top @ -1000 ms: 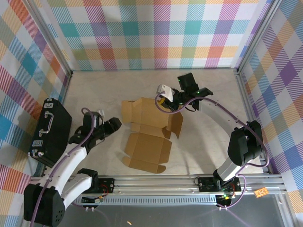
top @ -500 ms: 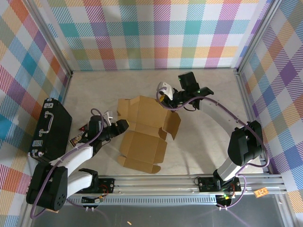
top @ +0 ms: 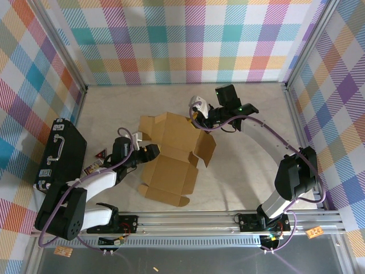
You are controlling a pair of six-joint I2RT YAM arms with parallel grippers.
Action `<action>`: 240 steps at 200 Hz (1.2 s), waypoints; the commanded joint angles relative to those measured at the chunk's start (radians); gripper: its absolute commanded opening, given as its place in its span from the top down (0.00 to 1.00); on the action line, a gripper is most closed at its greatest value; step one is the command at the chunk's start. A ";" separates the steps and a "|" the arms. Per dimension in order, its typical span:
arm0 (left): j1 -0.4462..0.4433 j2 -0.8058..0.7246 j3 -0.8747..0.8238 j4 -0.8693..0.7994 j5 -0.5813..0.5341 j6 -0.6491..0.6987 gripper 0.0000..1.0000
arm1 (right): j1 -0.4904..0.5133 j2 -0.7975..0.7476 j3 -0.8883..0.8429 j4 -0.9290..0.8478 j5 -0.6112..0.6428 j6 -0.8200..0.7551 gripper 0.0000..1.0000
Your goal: Fold the paper box
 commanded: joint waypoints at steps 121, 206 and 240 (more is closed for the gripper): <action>-0.011 0.173 0.113 0.114 -0.023 0.143 0.26 | -0.004 -0.021 0.036 -0.026 -0.081 -0.007 1.00; -0.016 0.112 0.026 0.247 0.094 0.075 0.42 | -0.004 0.019 0.056 -0.009 0.023 0.041 1.00; -0.030 0.185 0.066 0.250 0.188 0.050 0.43 | -0.003 0.018 0.055 0.008 0.015 0.058 1.00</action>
